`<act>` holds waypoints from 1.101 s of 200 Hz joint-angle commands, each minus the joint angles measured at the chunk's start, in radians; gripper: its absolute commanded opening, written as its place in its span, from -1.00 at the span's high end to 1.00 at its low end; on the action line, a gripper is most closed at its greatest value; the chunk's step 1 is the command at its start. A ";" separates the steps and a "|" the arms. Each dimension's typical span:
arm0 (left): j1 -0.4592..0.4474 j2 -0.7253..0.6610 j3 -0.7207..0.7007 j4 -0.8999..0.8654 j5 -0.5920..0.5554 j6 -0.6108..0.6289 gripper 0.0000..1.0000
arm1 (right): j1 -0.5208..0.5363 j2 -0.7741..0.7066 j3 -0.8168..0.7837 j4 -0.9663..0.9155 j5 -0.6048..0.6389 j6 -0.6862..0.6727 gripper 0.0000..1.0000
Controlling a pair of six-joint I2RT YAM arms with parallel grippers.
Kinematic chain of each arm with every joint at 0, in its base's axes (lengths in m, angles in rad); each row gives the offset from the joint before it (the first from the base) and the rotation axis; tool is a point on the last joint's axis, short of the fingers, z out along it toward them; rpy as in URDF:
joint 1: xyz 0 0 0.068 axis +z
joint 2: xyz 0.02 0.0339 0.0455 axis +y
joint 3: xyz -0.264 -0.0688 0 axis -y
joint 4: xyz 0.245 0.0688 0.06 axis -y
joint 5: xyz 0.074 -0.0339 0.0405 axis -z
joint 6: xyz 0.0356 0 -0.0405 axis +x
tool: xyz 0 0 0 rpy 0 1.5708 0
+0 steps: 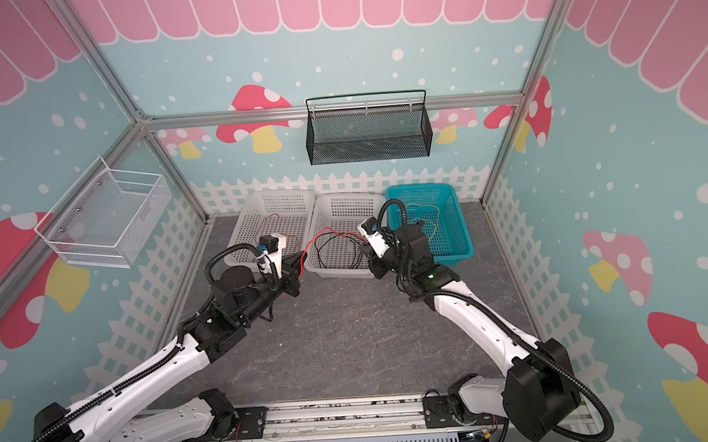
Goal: Untangle and sort cables by color
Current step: Place the cable into the container.
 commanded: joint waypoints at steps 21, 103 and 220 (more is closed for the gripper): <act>0.013 -0.006 -0.002 -0.002 0.020 -0.003 1.00 | -0.004 -0.026 0.062 -0.048 -0.052 -0.011 1.00; -0.002 0.079 -0.052 0.183 0.246 -0.029 1.00 | -0.004 0.027 0.323 -0.227 -0.404 0.167 1.00; -0.049 0.229 0.021 0.379 0.322 -0.014 0.64 | 0.002 0.124 0.391 -0.029 -0.556 0.272 1.00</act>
